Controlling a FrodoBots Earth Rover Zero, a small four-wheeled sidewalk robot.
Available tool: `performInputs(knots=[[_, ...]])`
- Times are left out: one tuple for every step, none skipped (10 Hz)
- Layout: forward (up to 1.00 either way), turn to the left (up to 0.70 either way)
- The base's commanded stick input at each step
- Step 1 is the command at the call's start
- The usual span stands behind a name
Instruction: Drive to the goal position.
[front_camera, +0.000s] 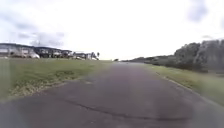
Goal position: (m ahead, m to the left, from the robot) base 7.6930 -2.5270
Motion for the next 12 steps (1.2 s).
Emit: performInputs(knots=[[0.70, 0.02], [0.70, 0.02], [0.70, 0.02], [0.70, 0.02], [0.70, 0.02], [0.70, 0.02], [0.70, 0.02], [0.70, 0.02], [0.70, 0.02], [0.70, 0.02], [0.70, 0.02], [0.70, 0.02]])
